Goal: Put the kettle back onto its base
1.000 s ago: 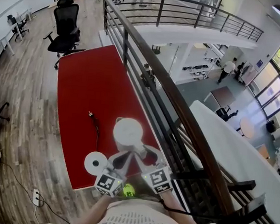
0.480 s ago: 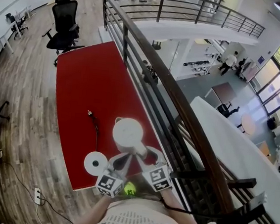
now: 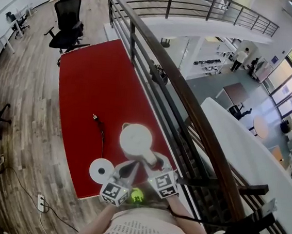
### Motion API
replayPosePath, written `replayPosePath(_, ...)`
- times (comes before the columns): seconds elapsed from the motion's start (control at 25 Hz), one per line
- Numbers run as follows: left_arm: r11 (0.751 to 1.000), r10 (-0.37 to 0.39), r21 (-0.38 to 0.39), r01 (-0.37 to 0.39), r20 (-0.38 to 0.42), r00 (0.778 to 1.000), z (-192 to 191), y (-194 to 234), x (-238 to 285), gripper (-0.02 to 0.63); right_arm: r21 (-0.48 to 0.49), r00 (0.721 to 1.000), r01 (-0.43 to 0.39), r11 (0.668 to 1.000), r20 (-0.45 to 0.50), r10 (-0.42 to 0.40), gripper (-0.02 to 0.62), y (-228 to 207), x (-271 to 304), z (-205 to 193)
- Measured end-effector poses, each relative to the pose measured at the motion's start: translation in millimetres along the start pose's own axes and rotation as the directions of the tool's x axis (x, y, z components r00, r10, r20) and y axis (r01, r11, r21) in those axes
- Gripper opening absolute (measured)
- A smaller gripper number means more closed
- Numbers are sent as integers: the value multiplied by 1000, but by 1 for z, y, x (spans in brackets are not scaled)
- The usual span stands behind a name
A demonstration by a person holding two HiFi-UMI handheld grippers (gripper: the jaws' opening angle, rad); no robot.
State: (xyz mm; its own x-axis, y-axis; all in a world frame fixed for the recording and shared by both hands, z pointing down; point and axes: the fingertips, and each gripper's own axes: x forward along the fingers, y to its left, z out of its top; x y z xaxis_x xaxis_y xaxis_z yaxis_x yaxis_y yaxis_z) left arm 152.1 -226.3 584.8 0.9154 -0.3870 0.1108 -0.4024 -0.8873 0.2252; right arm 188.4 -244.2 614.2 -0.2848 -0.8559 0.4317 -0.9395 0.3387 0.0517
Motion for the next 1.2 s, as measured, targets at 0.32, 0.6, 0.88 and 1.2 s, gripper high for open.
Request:
replayPosePath(0.32, 1000, -3, 7, 3, -7, 1000, -4, 4, -2, -9, 38, 999, -7, 999, 46, 5, 154, -1, 2, -1)
replayPosePath(0.6, 1000, 9, 18, -9, -4, 1000, -6, 5, -3, -9, 88, 999, -19, 996, 48, 15, 132, 0, 1, -2)
replayPosePath(0.88, 1000, 24, -4, -24, 5, 1000, -1, 4, -9, -9, 92, 998, -27, 995, 54, 22, 130, -1, 0, -2)
replayPosePath(1.2, 999, 44, -3, -44, 8, 999, -1, 4, -15, -9, 115, 996, -36, 993, 90, 26, 135, -4, 2, -4)
